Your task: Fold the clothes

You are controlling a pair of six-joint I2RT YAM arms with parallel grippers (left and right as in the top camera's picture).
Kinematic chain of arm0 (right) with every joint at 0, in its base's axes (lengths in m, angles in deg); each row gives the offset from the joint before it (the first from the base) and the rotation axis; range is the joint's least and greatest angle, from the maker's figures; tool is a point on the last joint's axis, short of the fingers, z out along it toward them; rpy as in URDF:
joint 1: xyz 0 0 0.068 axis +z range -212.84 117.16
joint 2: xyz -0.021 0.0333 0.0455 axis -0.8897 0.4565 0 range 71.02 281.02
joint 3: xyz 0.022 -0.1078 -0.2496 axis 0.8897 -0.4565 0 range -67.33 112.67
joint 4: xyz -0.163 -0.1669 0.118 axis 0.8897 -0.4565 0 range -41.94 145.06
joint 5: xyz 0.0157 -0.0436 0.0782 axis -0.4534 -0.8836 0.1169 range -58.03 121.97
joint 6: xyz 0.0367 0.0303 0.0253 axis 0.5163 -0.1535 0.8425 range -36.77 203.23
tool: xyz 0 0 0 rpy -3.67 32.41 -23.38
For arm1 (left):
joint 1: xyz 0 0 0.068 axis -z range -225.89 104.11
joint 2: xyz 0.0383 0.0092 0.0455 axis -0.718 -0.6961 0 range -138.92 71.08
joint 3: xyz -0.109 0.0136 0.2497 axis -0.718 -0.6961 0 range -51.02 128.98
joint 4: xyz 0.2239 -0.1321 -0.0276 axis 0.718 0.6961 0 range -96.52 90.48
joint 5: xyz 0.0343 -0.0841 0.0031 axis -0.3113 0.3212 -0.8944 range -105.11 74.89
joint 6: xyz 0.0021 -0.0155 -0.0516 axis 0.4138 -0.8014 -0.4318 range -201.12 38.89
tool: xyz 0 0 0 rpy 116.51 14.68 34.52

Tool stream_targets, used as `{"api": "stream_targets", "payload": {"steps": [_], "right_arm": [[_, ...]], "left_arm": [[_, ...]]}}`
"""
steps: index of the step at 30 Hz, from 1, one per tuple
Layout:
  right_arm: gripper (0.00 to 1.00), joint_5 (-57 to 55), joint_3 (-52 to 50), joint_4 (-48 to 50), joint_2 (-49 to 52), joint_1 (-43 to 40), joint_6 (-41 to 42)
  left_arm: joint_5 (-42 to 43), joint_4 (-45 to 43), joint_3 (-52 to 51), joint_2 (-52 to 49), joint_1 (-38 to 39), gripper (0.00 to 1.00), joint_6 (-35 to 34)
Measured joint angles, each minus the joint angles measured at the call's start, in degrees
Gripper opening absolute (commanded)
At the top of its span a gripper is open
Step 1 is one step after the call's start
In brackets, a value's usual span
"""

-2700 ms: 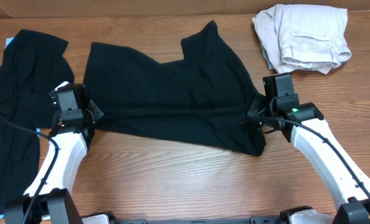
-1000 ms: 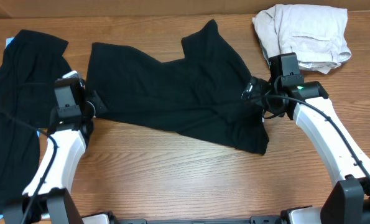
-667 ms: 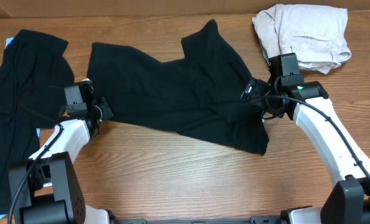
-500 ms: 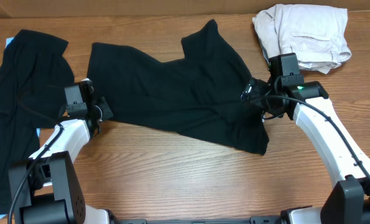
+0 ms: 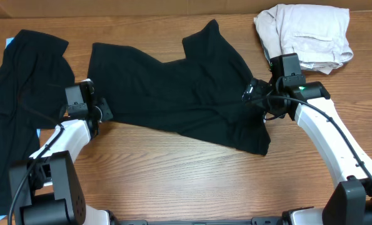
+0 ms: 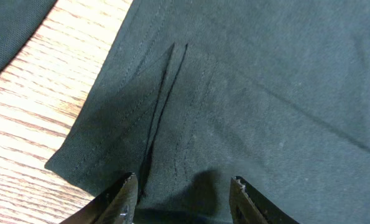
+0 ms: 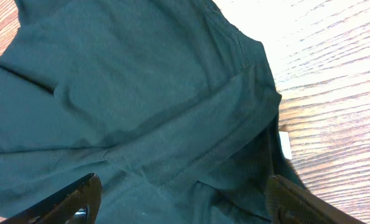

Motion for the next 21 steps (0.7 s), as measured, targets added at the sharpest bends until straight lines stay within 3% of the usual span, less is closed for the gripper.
{"api": "stream_targets", "payload": {"steps": [15, 21], "right_arm": [[0.88, 0.0, 0.0, 0.0, 0.0, 0.0, 0.0], [0.88, -0.1, 0.0, 0.0, 0.0, 0.0, 0.0]], "left_arm": [[-1.3, -1.9, 0.0, -3.0, 0.0, 0.37, 1.3], [-1.5, -0.5, 1.5, -3.0, 0.0, 0.15, 1.2]]}}
